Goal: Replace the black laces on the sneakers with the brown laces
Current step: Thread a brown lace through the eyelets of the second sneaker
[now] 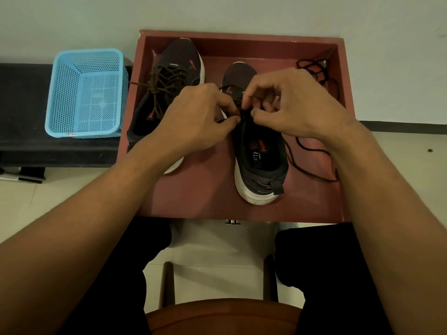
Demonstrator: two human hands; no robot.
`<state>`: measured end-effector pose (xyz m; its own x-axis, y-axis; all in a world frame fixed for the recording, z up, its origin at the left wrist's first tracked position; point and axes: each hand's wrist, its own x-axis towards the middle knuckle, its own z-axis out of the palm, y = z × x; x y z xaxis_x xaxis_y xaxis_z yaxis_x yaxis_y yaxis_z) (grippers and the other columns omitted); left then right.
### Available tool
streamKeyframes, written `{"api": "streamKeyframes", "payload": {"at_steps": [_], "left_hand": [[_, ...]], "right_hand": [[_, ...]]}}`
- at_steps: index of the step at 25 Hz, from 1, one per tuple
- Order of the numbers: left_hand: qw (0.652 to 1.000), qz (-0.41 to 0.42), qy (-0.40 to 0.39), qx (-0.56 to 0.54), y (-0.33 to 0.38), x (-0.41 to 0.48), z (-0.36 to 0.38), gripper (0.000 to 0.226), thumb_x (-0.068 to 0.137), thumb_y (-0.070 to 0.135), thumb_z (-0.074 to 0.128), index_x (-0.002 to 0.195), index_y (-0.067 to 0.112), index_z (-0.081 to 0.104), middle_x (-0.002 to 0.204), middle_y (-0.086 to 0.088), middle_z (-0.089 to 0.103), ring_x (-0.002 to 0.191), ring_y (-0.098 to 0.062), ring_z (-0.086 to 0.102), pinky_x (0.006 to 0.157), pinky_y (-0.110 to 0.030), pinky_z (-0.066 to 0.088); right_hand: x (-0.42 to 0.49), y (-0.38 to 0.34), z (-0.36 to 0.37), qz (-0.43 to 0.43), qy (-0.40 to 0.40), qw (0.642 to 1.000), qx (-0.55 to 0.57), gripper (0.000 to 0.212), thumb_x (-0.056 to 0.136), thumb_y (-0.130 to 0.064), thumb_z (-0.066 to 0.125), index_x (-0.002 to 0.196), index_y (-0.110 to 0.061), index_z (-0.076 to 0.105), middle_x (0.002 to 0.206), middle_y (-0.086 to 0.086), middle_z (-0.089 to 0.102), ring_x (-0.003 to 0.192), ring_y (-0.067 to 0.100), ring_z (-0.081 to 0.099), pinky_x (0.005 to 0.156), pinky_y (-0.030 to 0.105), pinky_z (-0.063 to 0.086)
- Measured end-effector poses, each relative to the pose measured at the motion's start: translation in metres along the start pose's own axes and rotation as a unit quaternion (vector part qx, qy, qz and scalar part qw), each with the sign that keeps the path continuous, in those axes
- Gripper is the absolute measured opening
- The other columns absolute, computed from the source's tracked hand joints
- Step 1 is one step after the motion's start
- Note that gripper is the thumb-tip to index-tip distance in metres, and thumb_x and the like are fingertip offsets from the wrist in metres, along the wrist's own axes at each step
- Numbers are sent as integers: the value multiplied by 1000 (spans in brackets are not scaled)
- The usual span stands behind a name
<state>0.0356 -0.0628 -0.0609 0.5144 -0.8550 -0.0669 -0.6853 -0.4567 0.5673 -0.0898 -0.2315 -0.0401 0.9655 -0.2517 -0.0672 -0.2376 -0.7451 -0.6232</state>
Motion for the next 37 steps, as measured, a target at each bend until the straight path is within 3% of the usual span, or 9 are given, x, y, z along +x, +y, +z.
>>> {"api": "streamKeyframes", "payload": {"at_steps": [2, 6, 14, 17, 20, 23, 29, 32, 37], "left_hand": [[1000, 3, 18, -3, 1, 1, 1, 14, 92, 36, 76, 103, 30, 82, 92, 6, 76, 80, -10, 69, 82, -38, 61], [1000, -11, 11, -14, 1, 2, 1, 16, 93, 23, 75, 107, 26, 81, 81, 5, 73, 72, -3, 65, 80, -32, 60], [989, -14, -143, -32, -7, -1, -17, 58, 98, -1, 49, 133, 40, 68, 94, 4, 76, 63, -3, 63, 58, -13, 44], [996, -5, -93, -8, -2, -2, -14, 44, 96, 8, 55, 125, 35, 74, 94, 2, 78, 66, -1, 64, 61, -9, 45], [999, 26, -31, -3, 5, 1, -5, 22, 94, 21, 70, 113, 25, 81, 102, 5, 78, 84, -6, 70, 83, -25, 58], [1000, 17, 2, -15, 5, 5, -1, 15, 90, 27, 78, 103, 23, 83, 89, 7, 77, 81, -6, 70, 84, -34, 61], [992, 4, -125, -5, -2, 3, -15, 47, 95, 5, 61, 133, 31, 71, 80, 9, 70, 66, 2, 63, 60, -6, 43], [978, 29, -206, -2, -6, -3, -23, 63, 96, 2, 54, 148, 37, 55, 68, -3, 66, 59, -16, 61, 61, -35, 52], [996, 29, -90, -1, 1, 0, -11, 36, 97, 22, 62, 124, 43, 72, 72, 15, 67, 61, 3, 58, 67, -12, 47]], "right_hand": [[-3, -7, -4, 12, 11, 1000, 21, 2, 87, -26, 74, 88, -28, 74, 72, -12, 69, 60, 0, 61, 63, 17, 48], [0, -17, 5, 63, -24, 997, -22, 28, 82, -54, 83, 81, -28, 72, 68, -12, 72, 64, -1, 69, 71, 29, 61], [1, -17, 8, 125, -28, 991, 28, 14, 81, -25, 85, 87, -27, 73, 69, -8, 75, 65, -2, 71, 79, 27, 62], [1, -15, 9, 131, -36, 990, 43, 15, 82, -25, 85, 90, -26, 71, 72, -6, 77, 67, 1, 73, 79, 27, 62], [1, -13, 10, 136, -30, 989, 59, 21, 81, -26, 86, 92, -25, 67, 73, -5, 77, 68, 2, 73, 80, 31, 62], [2, -13, 11, 145, -18, 987, 63, 25, 79, -26, 86, 91, -26, 65, 74, -4, 76, 70, 6, 74, 82, 36, 63], [5, -13, 14, 138, -10, 990, 42, 18, 84, -25, 79, 90, -26, 62, 76, -3, 74, 72, 9, 72, 83, 36, 61], [5, -10, 12, 139, -14, 989, 42, 17, 85, -24, 79, 93, -24, 63, 77, -3, 74, 73, 11, 72, 85, 38, 61], [3, -10, 13, 140, -19, 989, 50, 17, 86, -22, 78, 94, -25, 63, 77, -2, 75, 68, 6, 70, 81, 33, 61]]}}
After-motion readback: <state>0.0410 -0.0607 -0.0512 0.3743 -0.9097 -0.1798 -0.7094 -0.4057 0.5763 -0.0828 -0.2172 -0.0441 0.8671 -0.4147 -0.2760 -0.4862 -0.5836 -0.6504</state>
